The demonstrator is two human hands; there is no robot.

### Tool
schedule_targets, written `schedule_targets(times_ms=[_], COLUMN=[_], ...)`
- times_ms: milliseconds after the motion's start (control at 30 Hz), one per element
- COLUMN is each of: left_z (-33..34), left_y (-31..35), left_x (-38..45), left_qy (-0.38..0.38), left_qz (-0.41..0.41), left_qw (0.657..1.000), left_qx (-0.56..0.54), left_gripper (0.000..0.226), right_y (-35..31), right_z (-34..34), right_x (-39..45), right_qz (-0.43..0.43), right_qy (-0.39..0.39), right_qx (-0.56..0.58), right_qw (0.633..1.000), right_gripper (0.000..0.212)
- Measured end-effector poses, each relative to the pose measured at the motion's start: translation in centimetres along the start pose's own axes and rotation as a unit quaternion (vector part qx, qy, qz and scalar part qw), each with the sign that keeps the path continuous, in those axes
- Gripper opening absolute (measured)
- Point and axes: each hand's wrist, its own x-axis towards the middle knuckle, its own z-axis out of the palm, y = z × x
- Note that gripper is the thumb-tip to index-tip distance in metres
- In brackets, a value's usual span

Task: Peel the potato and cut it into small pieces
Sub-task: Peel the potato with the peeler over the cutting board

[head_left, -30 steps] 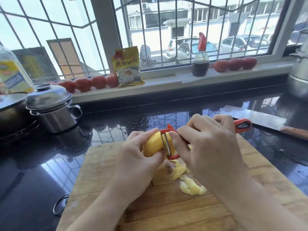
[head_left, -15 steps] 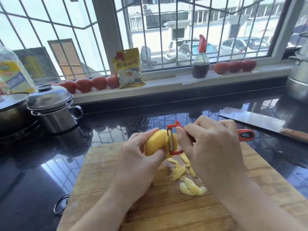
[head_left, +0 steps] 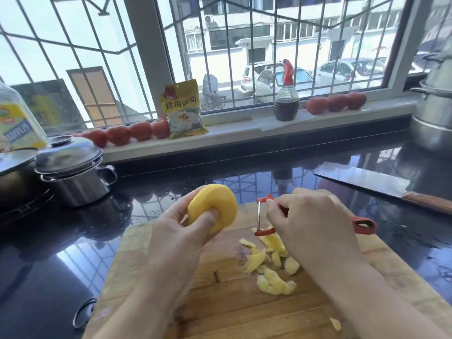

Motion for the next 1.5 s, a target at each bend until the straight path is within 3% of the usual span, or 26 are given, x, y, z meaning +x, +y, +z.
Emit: schedule_targets(times_ms=[167, 300, 433, 567, 900, 1133, 1333, 1500], left_z=[-0.5, -0.4, -0.4, -0.1, 0.7, 0.7, -0.2, -0.2], left_y=[-0.3, -0.6, -0.4, -0.2, 0.1, -0.6, 0.3, 0.3], left_x=[0.3, 0.3, -0.1, -0.4, -1.1, -0.6, 0.0, 0.0], left_qy=[-0.035, -0.042, -0.032, -0.039, -0.031, -0.022, 0.021, 0.011], left_qz=[-0.07, -0.081, 0.044, 0.133, 0.165, 0.122, 0.01, -0.018], left_qw=[0.997, 0.995, 0.968, 0.945, 0.941, 0.956, 0.998, 0.997], left_qx=[-0.009, 0.034, 0.243, 0.297, 0.292, 0.267, 0.058, 0.073], left_gripper=[0.043, 0.038, 0.048, 0.05, 0.045, 0.043, 0.042, 0.036], right_y=[-0.2, 0.2, -0.2, -0.9, -1.4, -1.1, -0.1, -0.9], right_z=[0.0, 0.1, 0.1, 0.1, 0.3, 0.4, -0.7, -0.8], right_x=[-0.1, 0.1, 0.3, -0.1, -0.1, -0.1, 0.0, -0.1], right_qz=[-0.06, -0.058, -0.079, -0.131, -0.087, -0.059, -0.001, -0.031], right_qy=[-0.044, 0.021, 0.079, 0.096, 0.109, 0.076, -0.065, -0.09], right_qx=[0.044, 0.074, 0.121, 0.105, 0.043, 0.054, -0.007, 0.003], right_qw=[0.996, 0.995, 0.986, 0.981, 0.989, 0.994, 0.998, 0.995], right_gripper=[0.045, 0.046, 0.051, 0.048, 0.048, 0.047, 0.045, 0.048])
